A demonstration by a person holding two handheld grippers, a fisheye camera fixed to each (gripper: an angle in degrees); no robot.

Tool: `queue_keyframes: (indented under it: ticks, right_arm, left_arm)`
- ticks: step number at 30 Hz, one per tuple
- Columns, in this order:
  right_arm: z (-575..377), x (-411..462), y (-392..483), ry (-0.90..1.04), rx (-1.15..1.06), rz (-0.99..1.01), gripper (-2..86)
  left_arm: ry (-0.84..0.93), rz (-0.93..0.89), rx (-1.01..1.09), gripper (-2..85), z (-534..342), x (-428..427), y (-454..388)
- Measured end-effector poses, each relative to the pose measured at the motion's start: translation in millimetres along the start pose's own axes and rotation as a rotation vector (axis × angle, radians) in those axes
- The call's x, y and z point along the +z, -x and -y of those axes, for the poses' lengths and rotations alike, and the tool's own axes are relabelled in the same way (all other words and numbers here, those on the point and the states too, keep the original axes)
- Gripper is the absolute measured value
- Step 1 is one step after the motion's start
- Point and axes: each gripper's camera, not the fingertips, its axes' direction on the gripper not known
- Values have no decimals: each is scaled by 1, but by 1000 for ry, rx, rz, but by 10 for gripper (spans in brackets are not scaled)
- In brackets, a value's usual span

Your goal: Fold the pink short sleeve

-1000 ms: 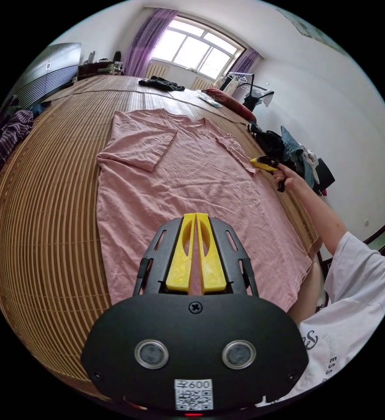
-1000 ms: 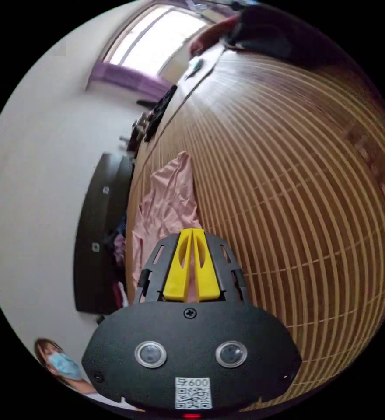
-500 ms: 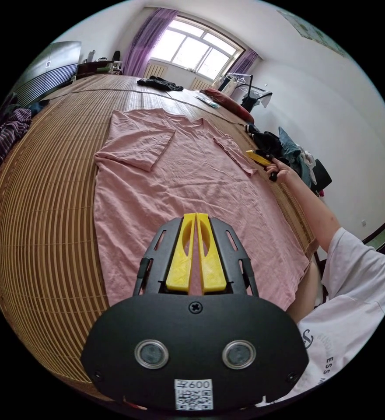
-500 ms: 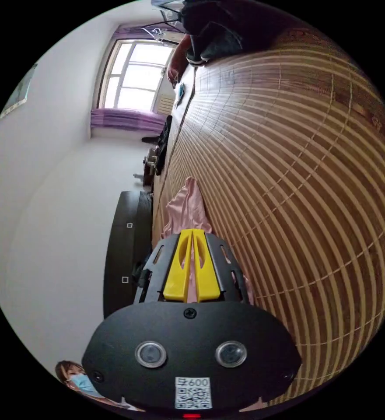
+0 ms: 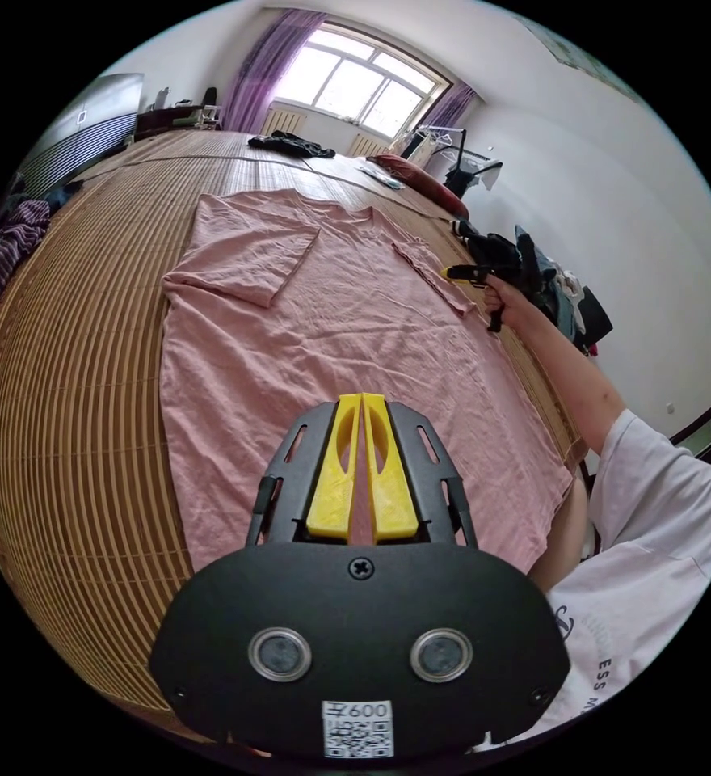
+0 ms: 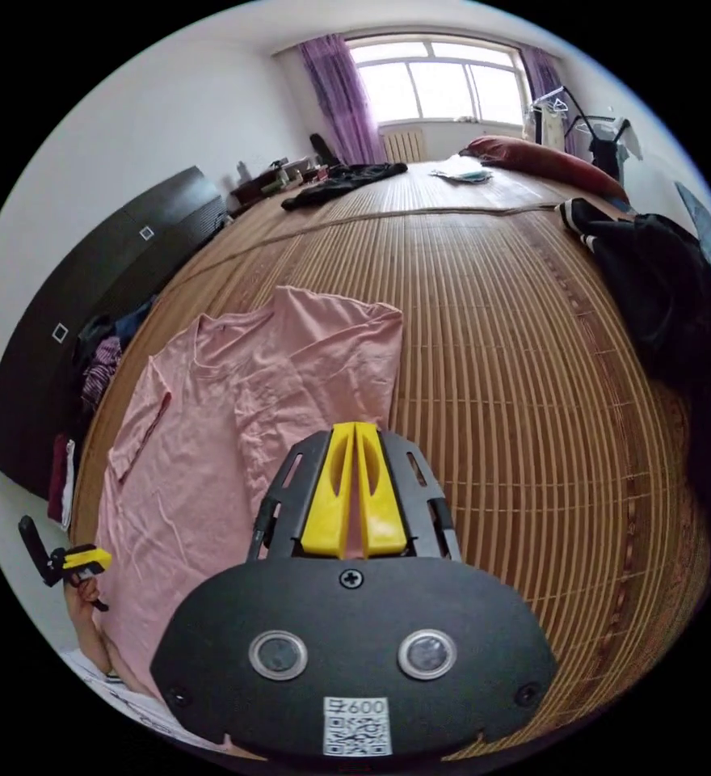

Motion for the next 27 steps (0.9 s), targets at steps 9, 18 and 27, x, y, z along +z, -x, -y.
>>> queue_keyframes:
  ticks: [9, 18, 27]
  right_arm:
    - [-83, 77, 14, -8, -58, -156, -9]
    - [-211, 162, 54, 12, -281, -234, -9]
    - [-297, 227, 61, 103, -351, -184, -9]
  left_arm:
    - [5, -13, 2, 2, 1, -4, -1]
    - [-4, -28, 6, 2, 1, -12, -4]
    - [-8, -33, 17, 2, 2, -19, -7]
